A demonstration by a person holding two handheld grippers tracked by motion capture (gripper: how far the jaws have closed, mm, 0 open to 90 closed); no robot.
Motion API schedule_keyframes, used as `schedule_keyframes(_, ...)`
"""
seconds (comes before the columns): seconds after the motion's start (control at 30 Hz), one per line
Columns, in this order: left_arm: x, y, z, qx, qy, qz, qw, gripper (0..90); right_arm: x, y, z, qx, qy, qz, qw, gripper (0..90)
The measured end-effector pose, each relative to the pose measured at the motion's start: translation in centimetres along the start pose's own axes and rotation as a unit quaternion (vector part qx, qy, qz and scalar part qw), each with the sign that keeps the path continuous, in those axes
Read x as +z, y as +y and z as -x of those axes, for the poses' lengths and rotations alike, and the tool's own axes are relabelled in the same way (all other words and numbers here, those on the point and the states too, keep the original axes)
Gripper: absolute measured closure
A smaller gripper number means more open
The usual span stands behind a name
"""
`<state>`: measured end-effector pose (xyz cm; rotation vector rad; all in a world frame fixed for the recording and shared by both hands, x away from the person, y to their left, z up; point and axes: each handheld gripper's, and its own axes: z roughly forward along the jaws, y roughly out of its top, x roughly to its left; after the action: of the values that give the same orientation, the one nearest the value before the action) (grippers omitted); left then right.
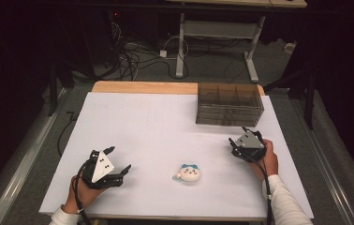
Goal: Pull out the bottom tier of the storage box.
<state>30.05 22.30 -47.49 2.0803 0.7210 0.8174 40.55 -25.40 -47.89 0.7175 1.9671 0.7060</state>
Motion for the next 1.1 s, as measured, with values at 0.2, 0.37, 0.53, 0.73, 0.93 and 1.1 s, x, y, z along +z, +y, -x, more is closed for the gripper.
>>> schedule_keyframes(0.2,-0.1,-0.3,0.0,-0.002,0.003,-0.005,1.0000,16.8,2.1,0.6,-0.2,-0.043,-0.020,-0.022,0.9986,40.7)
schedule_keyframes(0.37,-0.1,-0.5,-0.6,-0.011,0.006,-0.002,0.9999,16.9,3.6,0.7,-0.7,-0.109,-0.044,-0.038,0.9924,47.1)
schedule_keyframes(0.53,-0.2,-0.6,-0.8,-0.034,-0.004,0.012,0.9994,17.0,4.7,0.8,-1.4,-0.150,-0.080,-0.035,0.9848,54.9)
schedule_keyframes(0.73,-0.2,-0.6,-0.8,-0.036,-0.006,0.013,0.9992,17.6,5.5,0.7,-2.5,-0.218,-0.106,-0.039,0.9694,65.8)
schedule_keyframes(0.93,-0.2,-0.5,-0.6,-0.034,-0.009,0.016,0.9993,17.7,6.1,0.8,-3.1,-0.272,-0.136,-0.044,0.9517,72.4)
schedule_keyframes(1.1,-0.1,-0.5,-0.5,-0.034,-0.010,0.015,0.9993,17.7,6.6,0.8,-3.8,-0.332,-0.157,-0.048,0.9290,78.6)
